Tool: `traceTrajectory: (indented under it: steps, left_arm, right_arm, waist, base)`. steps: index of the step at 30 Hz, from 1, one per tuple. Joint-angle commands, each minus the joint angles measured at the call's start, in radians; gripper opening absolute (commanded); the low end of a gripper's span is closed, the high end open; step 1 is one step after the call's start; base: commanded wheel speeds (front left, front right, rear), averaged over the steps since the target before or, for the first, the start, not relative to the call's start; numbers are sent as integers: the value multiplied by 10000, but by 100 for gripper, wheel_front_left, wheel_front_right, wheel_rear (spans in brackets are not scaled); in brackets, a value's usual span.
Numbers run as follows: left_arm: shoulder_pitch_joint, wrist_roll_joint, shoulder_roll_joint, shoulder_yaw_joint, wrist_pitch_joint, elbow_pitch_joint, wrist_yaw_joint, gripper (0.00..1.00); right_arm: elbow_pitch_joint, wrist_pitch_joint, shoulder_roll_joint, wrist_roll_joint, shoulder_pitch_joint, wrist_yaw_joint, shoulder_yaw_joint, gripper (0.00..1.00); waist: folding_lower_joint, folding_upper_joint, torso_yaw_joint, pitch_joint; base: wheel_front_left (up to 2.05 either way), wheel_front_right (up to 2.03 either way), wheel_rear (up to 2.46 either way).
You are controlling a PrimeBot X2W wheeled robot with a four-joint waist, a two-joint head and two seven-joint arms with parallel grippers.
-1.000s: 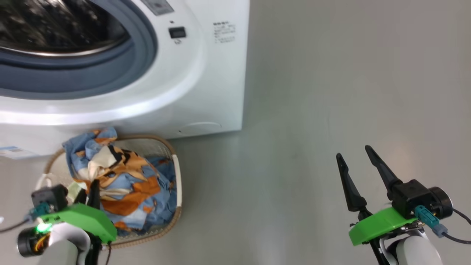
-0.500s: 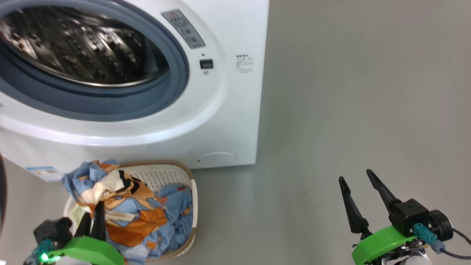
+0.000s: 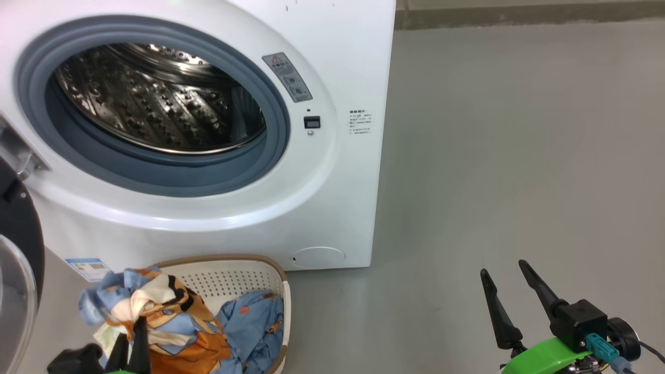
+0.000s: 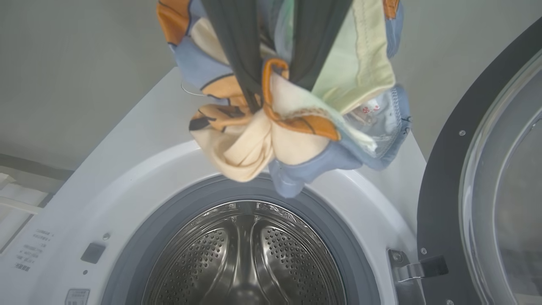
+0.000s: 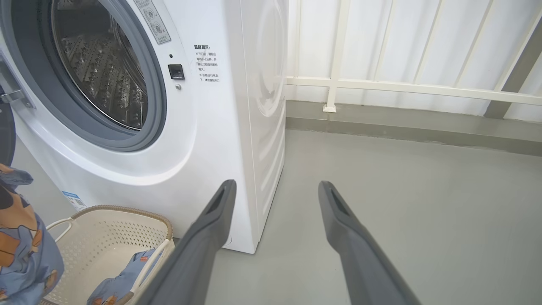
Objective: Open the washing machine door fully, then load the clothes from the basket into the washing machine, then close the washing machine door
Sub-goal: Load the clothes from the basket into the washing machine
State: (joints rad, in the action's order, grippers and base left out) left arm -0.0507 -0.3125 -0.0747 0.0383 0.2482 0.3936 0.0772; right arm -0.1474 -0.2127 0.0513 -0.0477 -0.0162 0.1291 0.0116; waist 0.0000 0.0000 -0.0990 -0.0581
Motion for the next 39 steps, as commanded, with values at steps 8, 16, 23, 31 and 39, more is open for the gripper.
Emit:
traceTrajectory:
  steps: [8,16,23,31,39]
  left_arm:
    - [197,204,62,391,135,-616,124,0]
    - [208,283,127,477,135,-710,183,0]
    - [171,345,172,539,135,-808,230,0]
    - [-158,357,204,697,135,-1031,251,0]
    - [-1303,503,181,751,135,-1415,336,0]
  right_arm:
    - [358,14,-3,-67,147,16,-287,100]
    - [423,86,-7,-43,164,16,-339,100]
    - [416,95,-8,-37,128,16,-390,100]
    - [532,90,-9,6,-23,16,-350,100]
    - [779,159,-10,173,-259,16,-218,100]
  waist:
    - [0,0,-23,201]
    - [0,0,-15,176]
    - [0,0,21,57]
    - [0,0,137,-476]
    - [0,0,262,-1667]
  base:
    - [0,0,0]
    - [0,0,0]
    - [0,0,0]
    - [0,0,0]
    - [0,0,0]
